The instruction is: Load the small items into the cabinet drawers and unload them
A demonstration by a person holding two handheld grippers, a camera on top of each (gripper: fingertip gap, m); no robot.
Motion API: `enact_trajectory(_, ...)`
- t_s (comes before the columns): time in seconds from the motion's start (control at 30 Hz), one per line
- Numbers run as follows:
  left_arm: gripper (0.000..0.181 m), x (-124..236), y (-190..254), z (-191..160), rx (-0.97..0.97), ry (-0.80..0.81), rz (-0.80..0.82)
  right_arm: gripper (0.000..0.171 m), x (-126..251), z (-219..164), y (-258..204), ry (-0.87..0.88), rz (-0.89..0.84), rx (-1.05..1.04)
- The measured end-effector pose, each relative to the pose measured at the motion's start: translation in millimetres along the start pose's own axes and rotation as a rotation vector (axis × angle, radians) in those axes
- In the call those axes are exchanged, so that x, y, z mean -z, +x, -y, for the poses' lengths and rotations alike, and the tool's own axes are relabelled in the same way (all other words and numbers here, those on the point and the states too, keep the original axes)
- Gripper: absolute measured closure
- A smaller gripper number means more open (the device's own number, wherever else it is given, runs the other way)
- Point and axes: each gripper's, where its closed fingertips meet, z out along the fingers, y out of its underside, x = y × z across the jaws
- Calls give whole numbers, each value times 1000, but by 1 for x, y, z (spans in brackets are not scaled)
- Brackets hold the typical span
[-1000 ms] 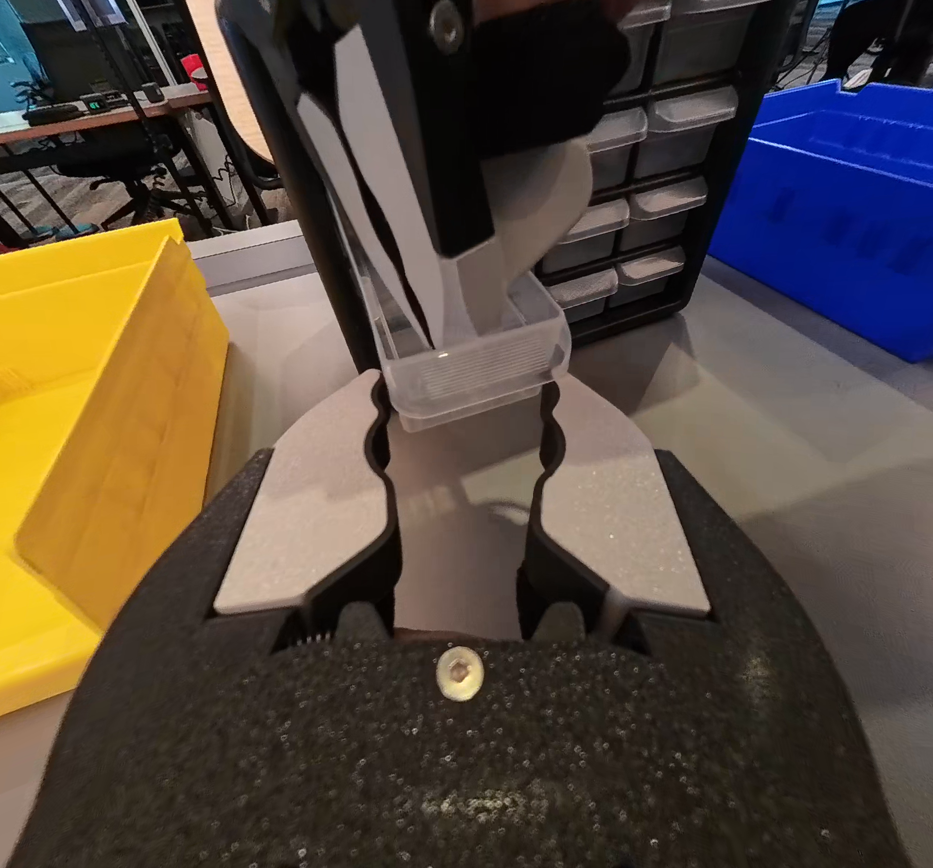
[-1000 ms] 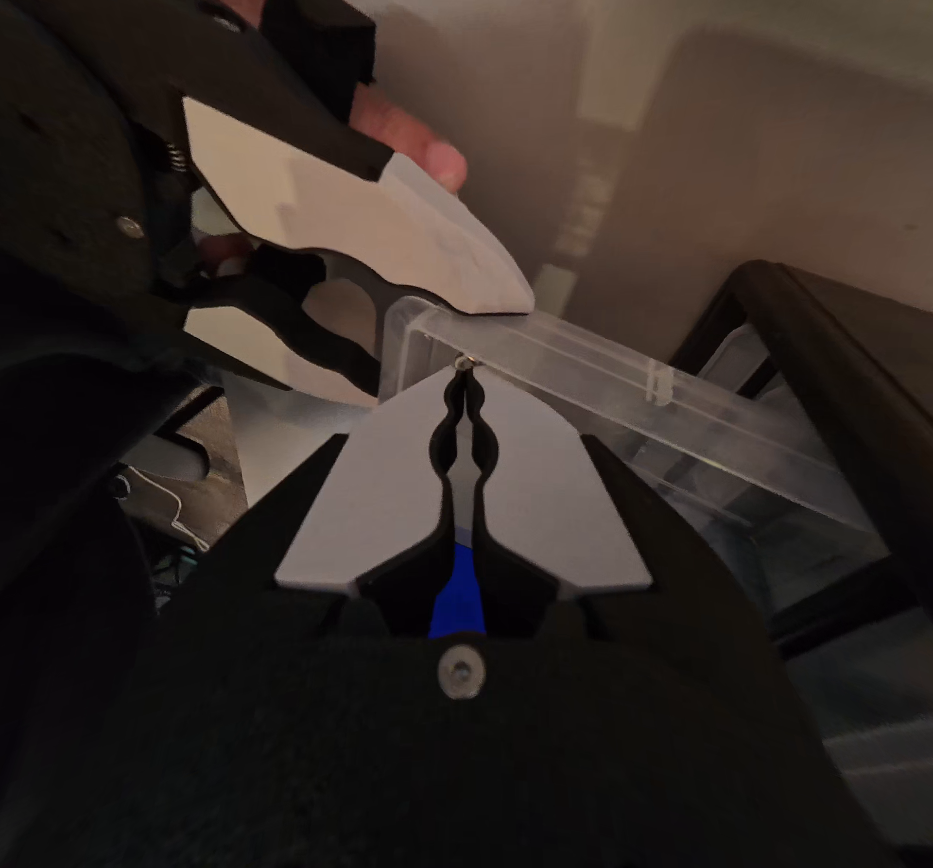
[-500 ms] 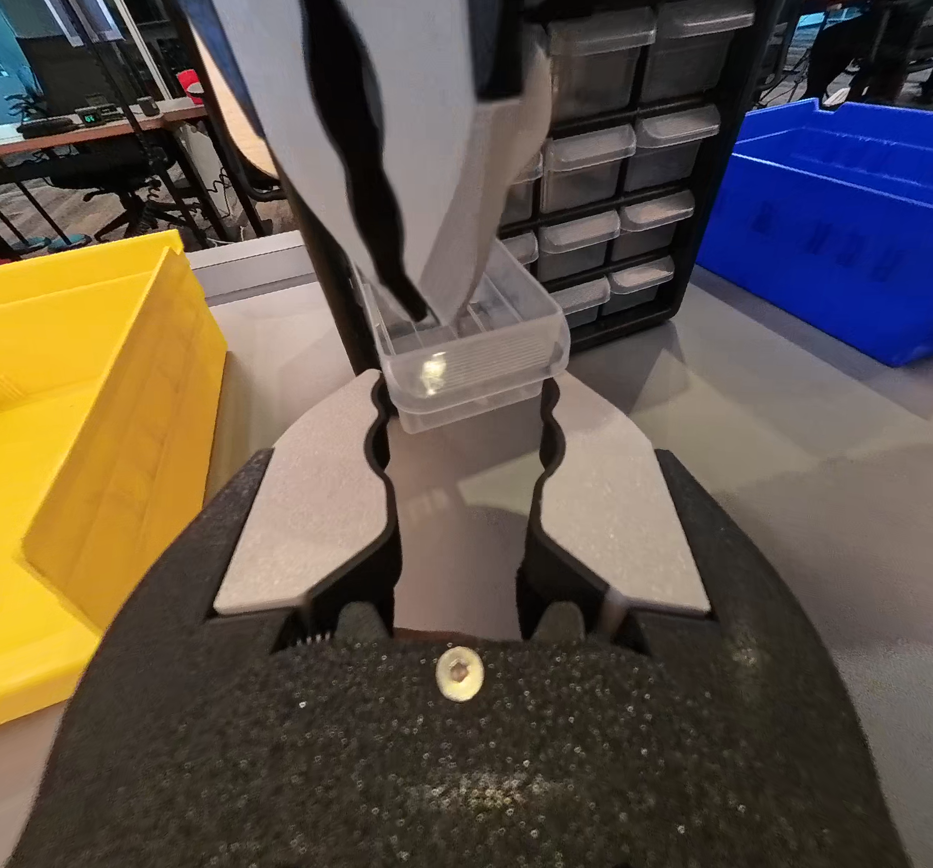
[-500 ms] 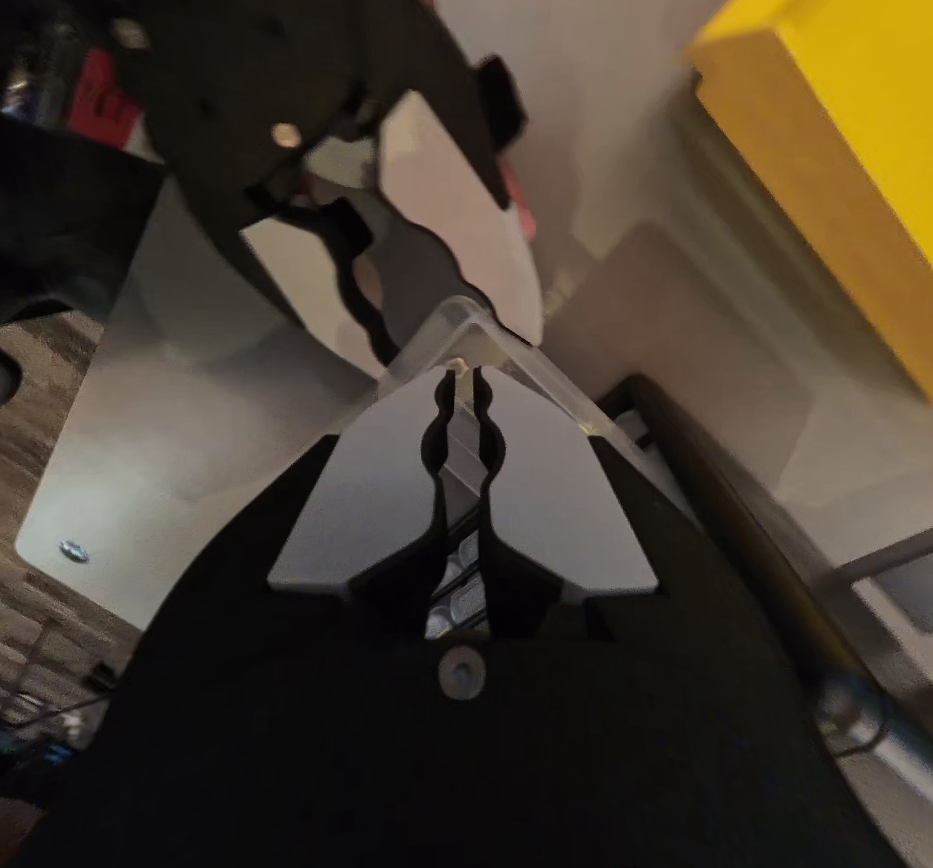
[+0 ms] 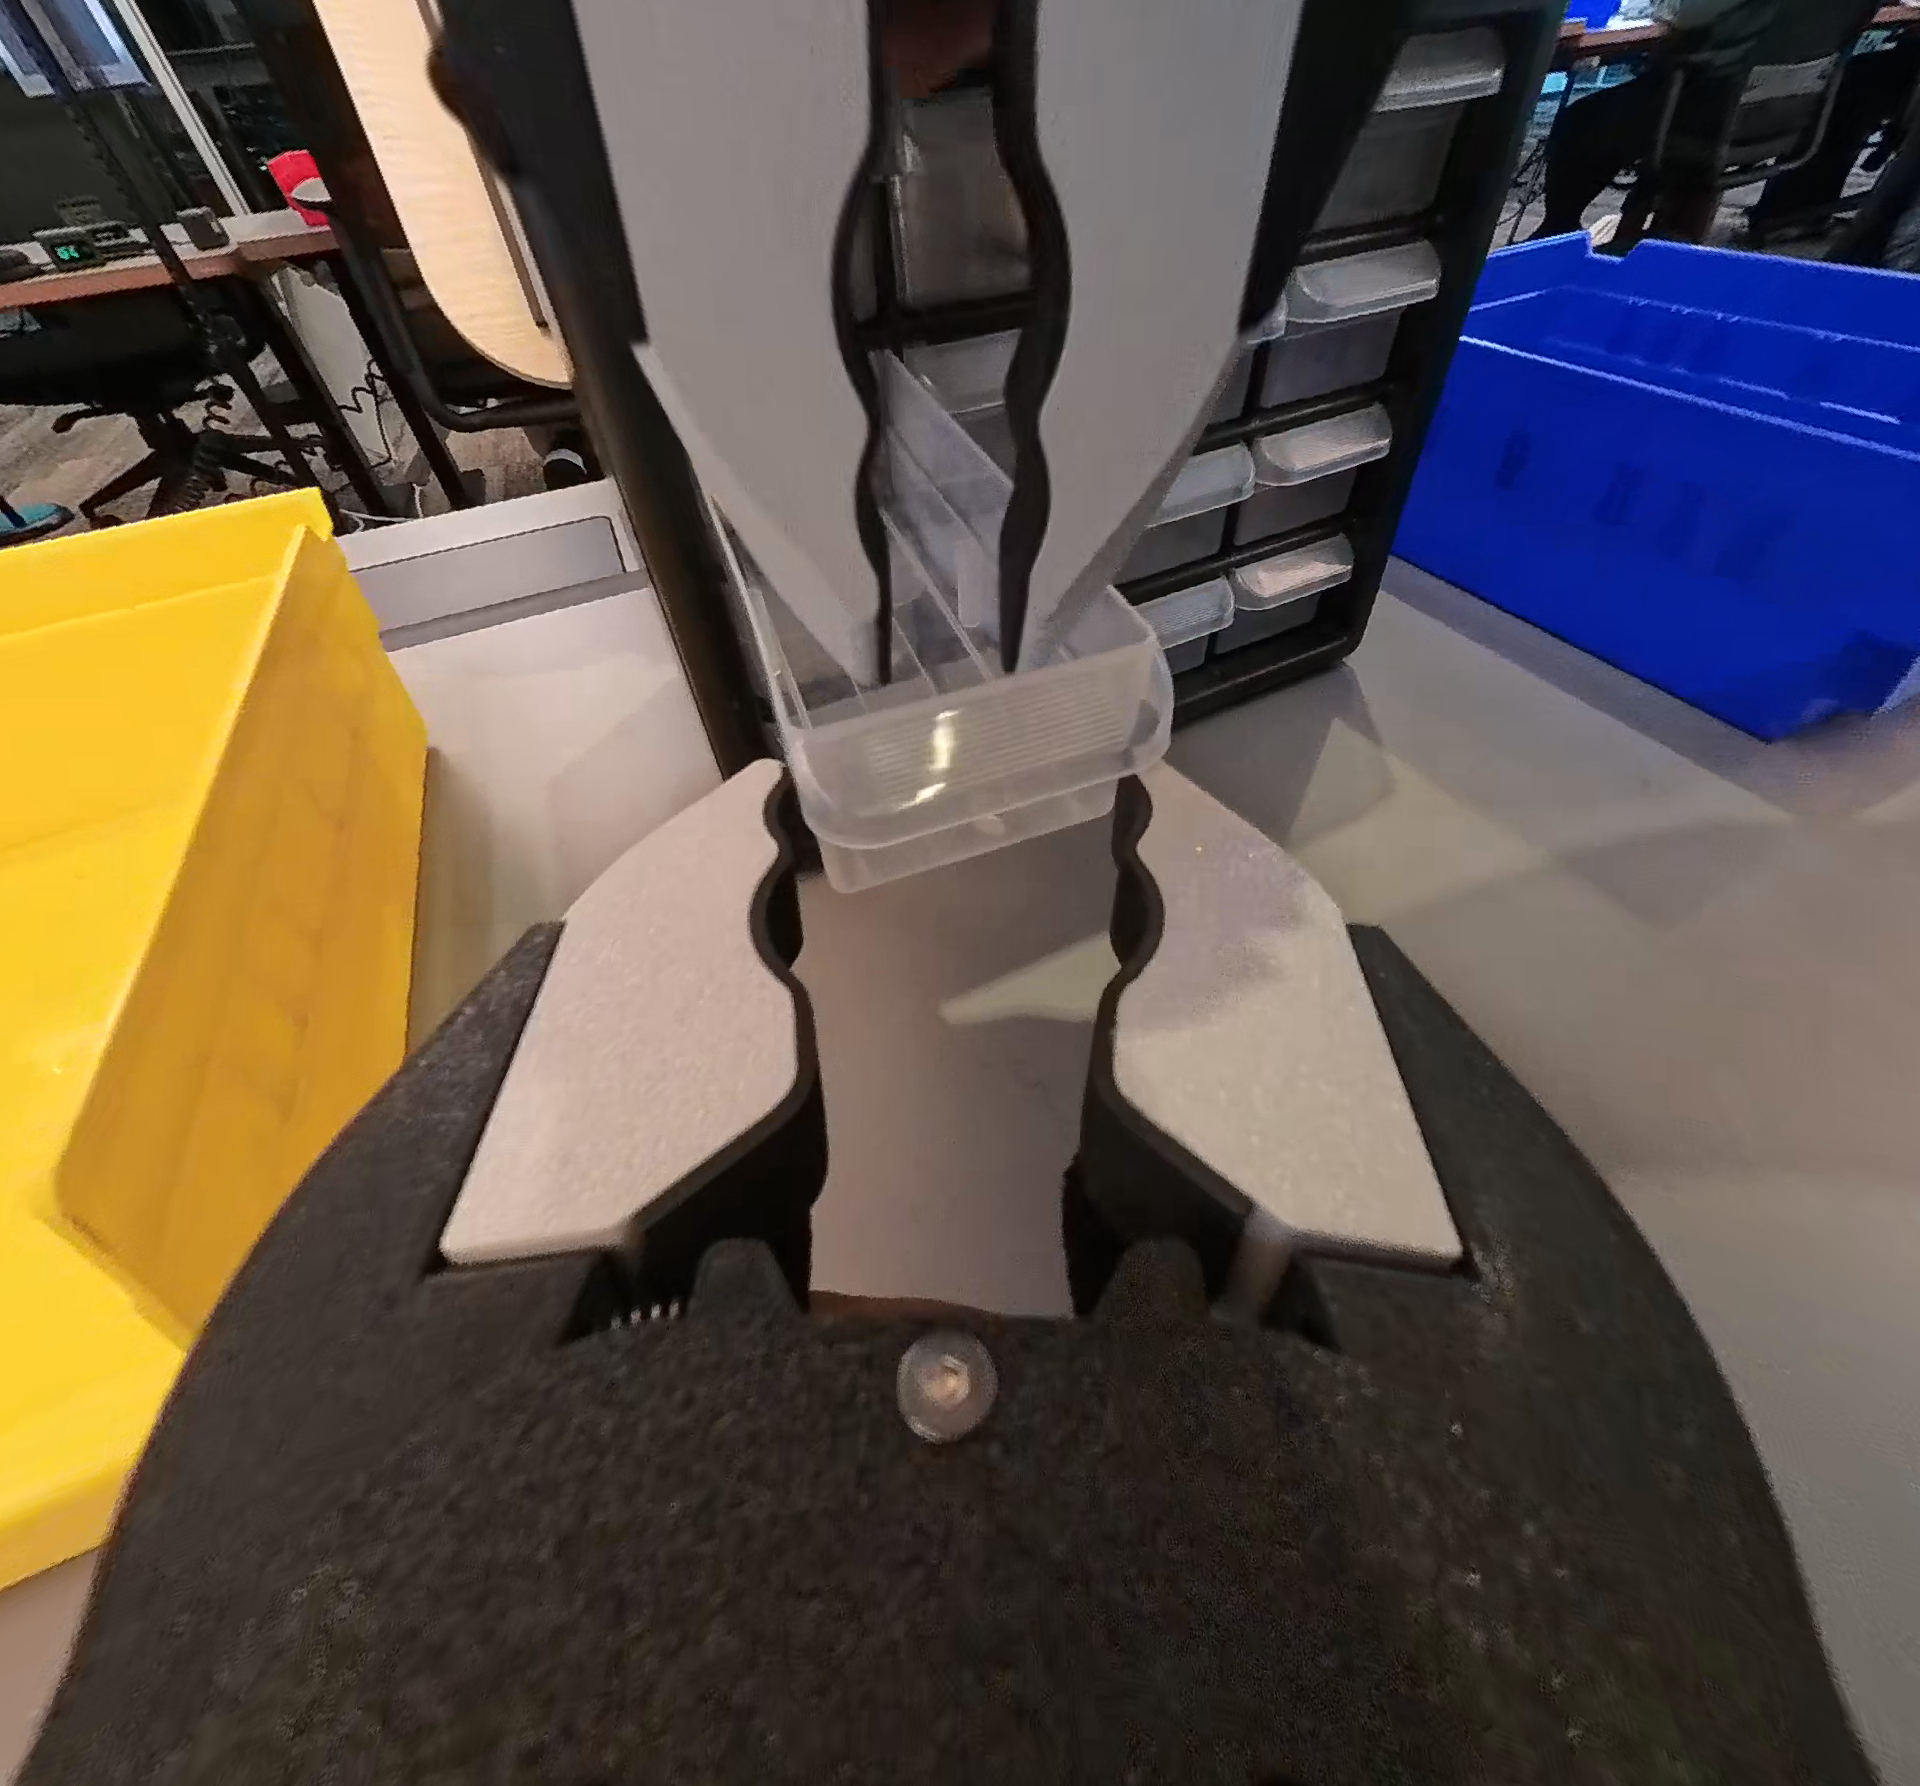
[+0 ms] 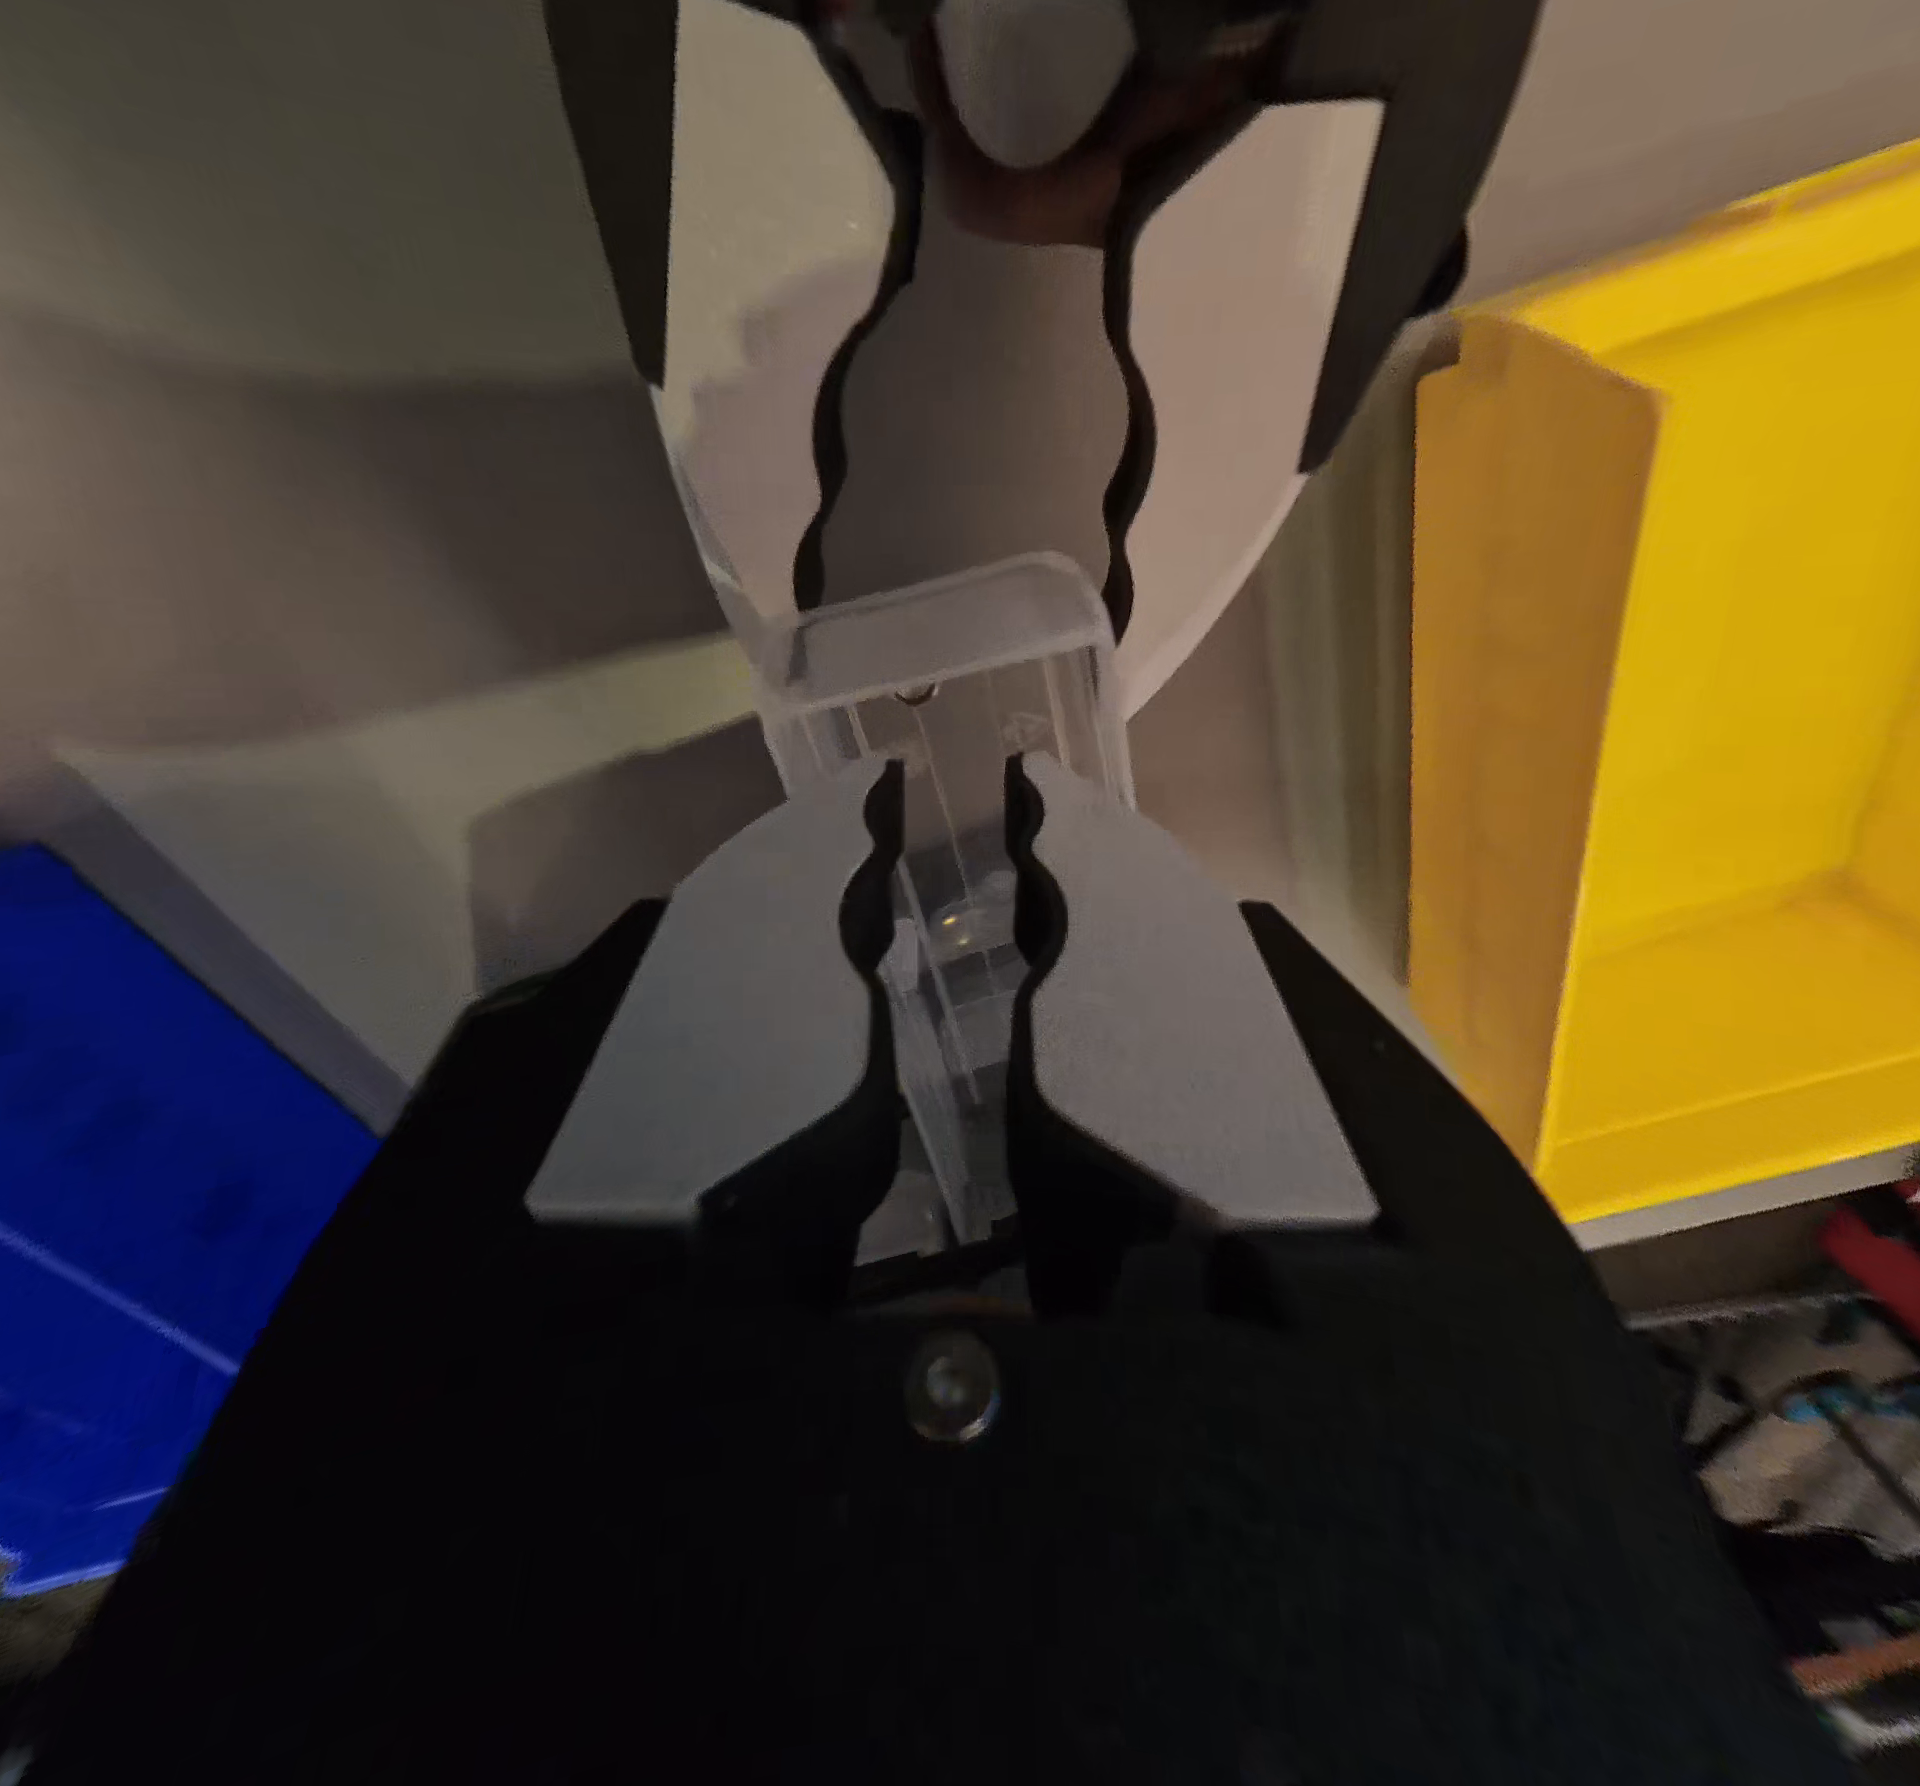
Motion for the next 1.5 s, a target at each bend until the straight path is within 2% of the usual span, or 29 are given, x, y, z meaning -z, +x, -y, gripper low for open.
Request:
enact_trajectory(0.2,124,-2,-1,-1,-39,3,0,157,-5,3,-2,8,2,93)
enact_trajectory(0.33,124,-2,-1,-2,-71,1,6,151,-8,7,-1,15,4,162)
enact_trajectory(0.5,124,-2,-1,-1,-83,6,11,162,-18,5,-5,-43,66,230)
enact_trajectory(0.63,125,-3,2,-5,-79,-18,10,167,-26,4,-10,-87,107,211)
enact_trajectory(0.8,125,-4,4,-9,-127,-29,26,167,-30,4,-13,-91,66,211)
enact_trajectory(0.83,125,-4,4,-9,-123,-28,26,171,-29,3,-13,-91,61,208)
enact_trajectory(1.07,125,-1,4,-3,-78,4,10,171,-16,-7,-3,-89,-22,137)
enact_trajectory(1.17,125,-2,4,-5,-88,-1,15,171,-12,-10,-5,-77,4,100)
enact_trajectory(1.3,125,-3,3,-4,-90,1,17,156,-13,-3,-7,-64,28,107)
enact_trajectory(1.5,125,-4,3,-3,-96,3,17,163,-19,0,-11,-78,102,107)
